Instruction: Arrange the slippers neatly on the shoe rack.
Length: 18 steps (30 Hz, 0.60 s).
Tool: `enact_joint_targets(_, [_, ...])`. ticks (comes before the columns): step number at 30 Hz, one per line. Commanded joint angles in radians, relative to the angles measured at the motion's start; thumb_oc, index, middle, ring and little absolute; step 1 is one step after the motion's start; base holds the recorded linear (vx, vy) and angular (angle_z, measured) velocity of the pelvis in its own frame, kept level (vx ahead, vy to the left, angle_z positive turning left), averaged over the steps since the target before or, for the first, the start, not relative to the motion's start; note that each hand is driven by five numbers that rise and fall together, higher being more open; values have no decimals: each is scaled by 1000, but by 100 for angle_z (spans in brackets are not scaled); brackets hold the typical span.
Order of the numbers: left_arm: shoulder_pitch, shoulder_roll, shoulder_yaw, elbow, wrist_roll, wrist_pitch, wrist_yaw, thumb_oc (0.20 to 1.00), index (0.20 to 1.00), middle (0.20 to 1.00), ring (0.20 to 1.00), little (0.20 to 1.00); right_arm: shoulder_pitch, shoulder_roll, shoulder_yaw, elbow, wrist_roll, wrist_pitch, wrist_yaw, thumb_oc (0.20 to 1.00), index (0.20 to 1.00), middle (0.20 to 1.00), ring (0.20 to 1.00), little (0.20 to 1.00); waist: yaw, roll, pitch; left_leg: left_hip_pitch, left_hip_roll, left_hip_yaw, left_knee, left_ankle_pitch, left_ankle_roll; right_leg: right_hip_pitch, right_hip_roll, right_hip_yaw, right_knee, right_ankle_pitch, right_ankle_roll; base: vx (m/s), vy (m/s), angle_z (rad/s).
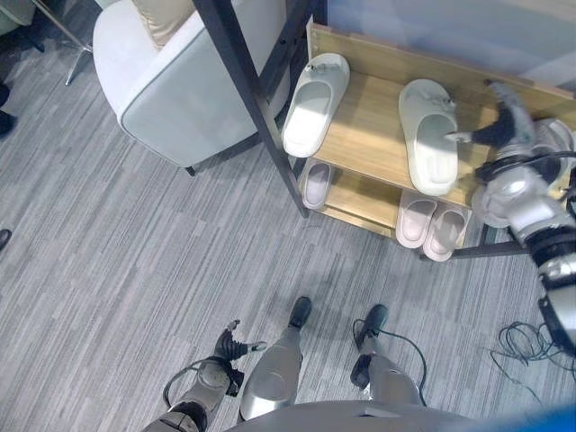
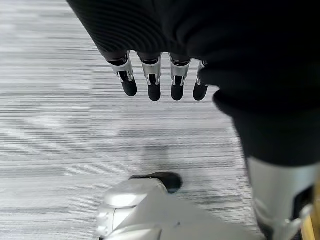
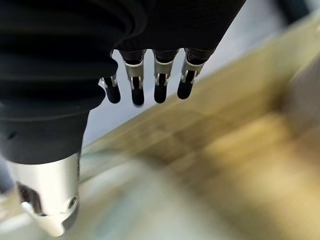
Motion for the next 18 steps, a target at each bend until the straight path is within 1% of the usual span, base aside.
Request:
enact_joint_targets(1, [-19, 10, -28, 29, 5, -21, 22, 1000, 1000, 1000, 1000, 1000, -75, -43, -72, 115, -5, -29, -70, 1000, 1000, 1000, 1000, 1000, 27, -17, 14, -16, 14, -37, -74, 39, -46, 146, -44, -24, 6, -111, 138, 21, -10, 13])
enact_joint_targets(4, [-23, 12, -27, 25, 4, -20, 20, 1000, 1000, 1000, 1000, 1000, -64, -29, -75, 94, -16, -30, -71, 1000, 1000, 1000, 1000, 1000, 26, -23, 18, -26, 11, -41, -74, 44, -45, 141, -47, -29, 6, -108, 140, 1, 2, 4])
enact_joint_targets(9, [-21, 22, -28, 15, 3, -23, 22, 1000, 1000, 1000, 1000, 1000, -81, -20, -58, 141, -23, -26, -74, 1000, 1000, 1000, 1000, 1000, 37, -30, 28, -28, 11, -46, -74, 41, -47, 143, -43, -36, 6, -111, 138, 4, -2, 3])
enact_joint_targets(11, [-24, 23, -30, 18, 3, -24, 27, 1000, 1000, 1000, 1000, 1000, -95, -18, -51, 185, -10, -25, -79, 1000, 1000, 1000, 1000, 1000, 41, -32, 30, -34, 9, -47, -74, 43, -48, 141, -45, -43, 6, -111, 139, 10, 9, 7])
enact_joint_targets(18, [-27, 29, -32, 26, -6, -26, 37, 1000, 1000, 1000, 1000, 1000, -157, -17, -21, 234, 29, -37, -79, 1000, 1000, 1000, 1000, 1000, 50, -41, 36, -53, 7, -49, -74, 46, -52, 124, -46, -42, 6, -108, 142, 7, 14, 5])
